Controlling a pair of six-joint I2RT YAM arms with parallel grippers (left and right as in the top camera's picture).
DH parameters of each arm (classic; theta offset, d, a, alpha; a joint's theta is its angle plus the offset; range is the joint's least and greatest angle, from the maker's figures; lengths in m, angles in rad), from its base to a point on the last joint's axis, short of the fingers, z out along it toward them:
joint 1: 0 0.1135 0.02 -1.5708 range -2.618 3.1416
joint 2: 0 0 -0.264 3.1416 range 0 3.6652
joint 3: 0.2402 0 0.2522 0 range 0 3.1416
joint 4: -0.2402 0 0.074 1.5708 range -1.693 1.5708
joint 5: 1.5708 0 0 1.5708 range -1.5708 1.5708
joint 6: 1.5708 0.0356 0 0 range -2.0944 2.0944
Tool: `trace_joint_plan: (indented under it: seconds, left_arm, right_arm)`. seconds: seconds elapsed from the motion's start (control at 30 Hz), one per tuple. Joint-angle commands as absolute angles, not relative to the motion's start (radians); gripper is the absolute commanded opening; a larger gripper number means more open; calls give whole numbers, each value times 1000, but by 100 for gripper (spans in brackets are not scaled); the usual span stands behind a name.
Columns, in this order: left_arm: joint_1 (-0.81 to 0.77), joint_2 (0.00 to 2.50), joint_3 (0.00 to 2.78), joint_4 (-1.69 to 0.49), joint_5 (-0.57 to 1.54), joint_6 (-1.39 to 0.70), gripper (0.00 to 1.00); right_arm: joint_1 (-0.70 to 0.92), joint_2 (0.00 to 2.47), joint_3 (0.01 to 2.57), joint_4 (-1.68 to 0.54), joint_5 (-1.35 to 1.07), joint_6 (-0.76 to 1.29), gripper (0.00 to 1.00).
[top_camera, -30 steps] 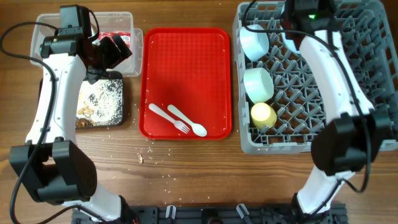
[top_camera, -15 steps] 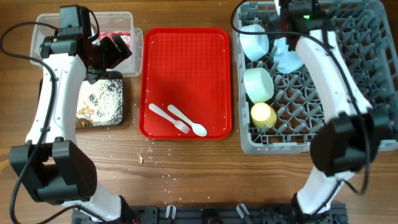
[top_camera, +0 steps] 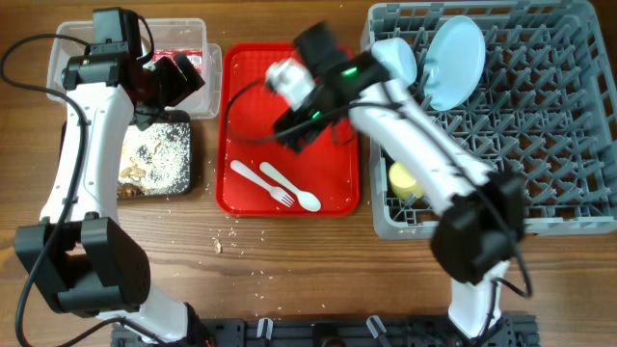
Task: Sort waste into correct bins and load items into the dishwasher rack
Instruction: 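Grasp the white spoon on the red tray with right gripper, then place the white spoon upright in the dish rack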
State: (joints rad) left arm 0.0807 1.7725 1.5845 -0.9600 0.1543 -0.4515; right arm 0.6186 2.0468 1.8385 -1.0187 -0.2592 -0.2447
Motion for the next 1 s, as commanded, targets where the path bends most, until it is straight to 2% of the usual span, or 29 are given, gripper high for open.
trace_joint_plan:
  seconds: [0.0,0.23,0.4,0.53,0.57,0.7,0.73,0.83,0.97]
  left_arm:
    - [81,1762,1594,-958,145,-450,100]
    - [81,1762,1594,-958,145,-450,100]
    - [81,1762,1594,-958,145,-450,100]
    - [81,1762,1594,-958,145,-450,100]
    - [81,1762,1594,-958,145,-450,100]
    - [81,1762,1594,-958,145,-450,100]
    - [81,1762,1594,-958,145,-450,100]
    - [81,1762,1594,-958,145,-450,100]
    - [81,1762,1594,-958,145,-450,100]
  right_arm:
    - [673,2143,1838,-1064,-150,-322,83]
    - [728,2247,1805,-1110,-149,-368,75]
    - [746,2248,1637,-1010,-97,-361,74]
    - [744,2248,1636,-991,-53,-329,54]
    - [740,2248,1636,-980,-47,-328,47]
    - [706,2248,1636,-933,-8,-310,43]
    - [695,2248,1636,-920,-8,-310,37]
    - [669,2248,1636,-873,-8,-303,4]
    - [661,2245,1658,-850,-8,-257,4]
